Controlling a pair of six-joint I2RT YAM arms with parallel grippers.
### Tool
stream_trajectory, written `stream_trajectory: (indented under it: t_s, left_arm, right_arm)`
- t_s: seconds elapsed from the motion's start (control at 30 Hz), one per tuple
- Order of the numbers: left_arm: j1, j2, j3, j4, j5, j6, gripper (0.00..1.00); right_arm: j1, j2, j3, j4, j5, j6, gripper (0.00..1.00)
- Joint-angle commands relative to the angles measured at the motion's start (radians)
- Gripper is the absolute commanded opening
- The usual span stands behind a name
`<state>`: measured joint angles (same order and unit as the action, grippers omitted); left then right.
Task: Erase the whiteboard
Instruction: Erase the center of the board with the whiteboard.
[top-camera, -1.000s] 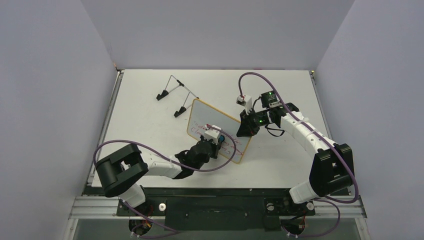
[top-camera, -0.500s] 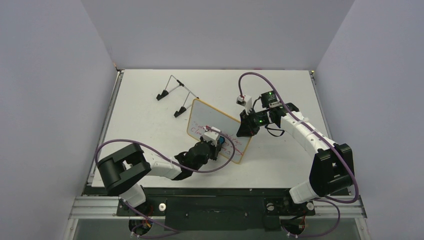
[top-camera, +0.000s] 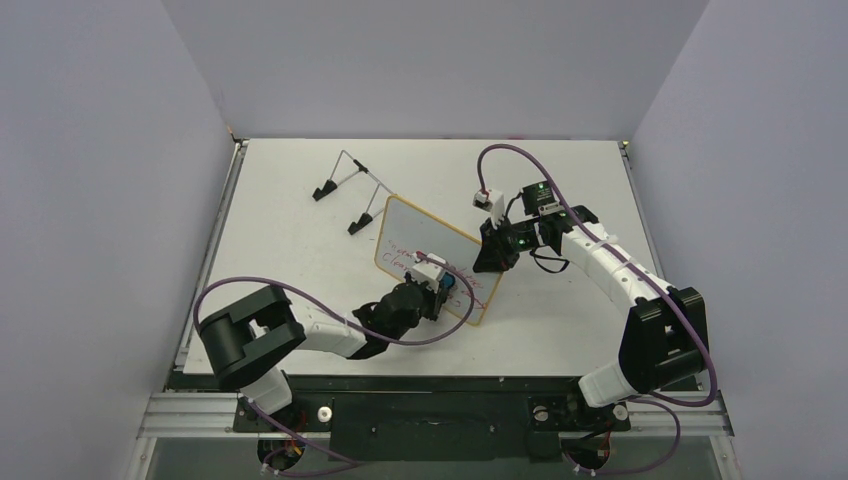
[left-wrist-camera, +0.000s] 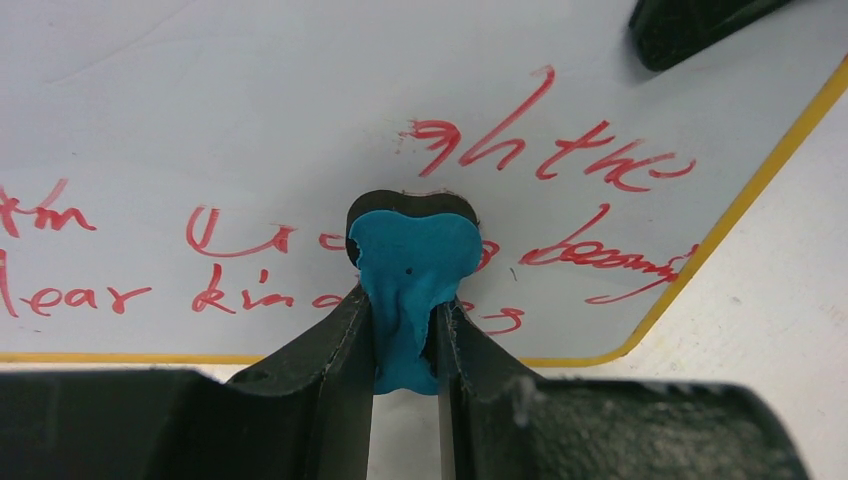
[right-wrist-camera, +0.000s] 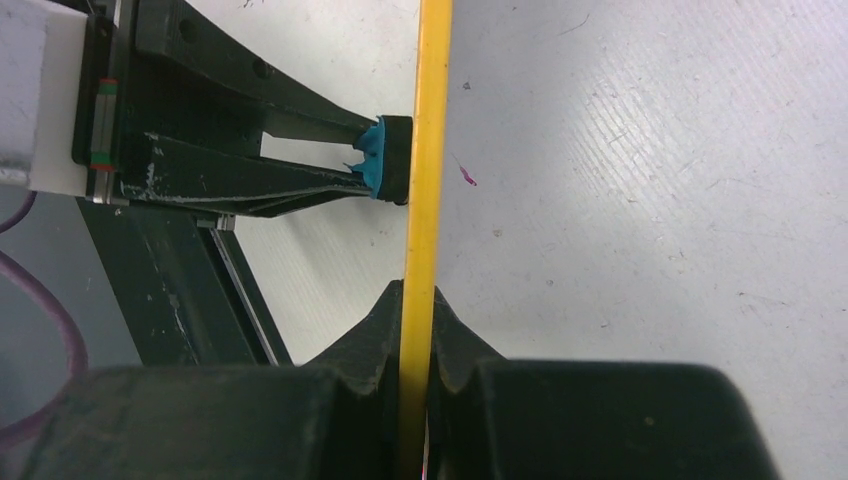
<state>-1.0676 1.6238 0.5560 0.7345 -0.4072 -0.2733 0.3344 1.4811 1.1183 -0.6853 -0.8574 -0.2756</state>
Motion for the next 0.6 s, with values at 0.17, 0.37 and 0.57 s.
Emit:
stream_trajectory:
  t_s: [0.17, 0.37, 0.57]
  left_arm:
    - [0.067, -0.082, 0.02, 0.084, 0.048, 0.011, 0.0]
    - [0.031, -0.02, 0.064, 0.098, 0.118, 0.02, 0.0]
    - [-0.002, 0.029, 0.074, 0.103, 0.148, 0.005, 0.0]
  right_arm:
    - [0.022, -0.01, 0.006, -0.005, -0.044, -0.025, 0.0]
    - [0.022, -0.007, 0.007, -0.006, -0.044, -0.025, 0.0]
    - [0.022, -0.007, 0.008, -0.007, -0.045, -0.027, 0.0]
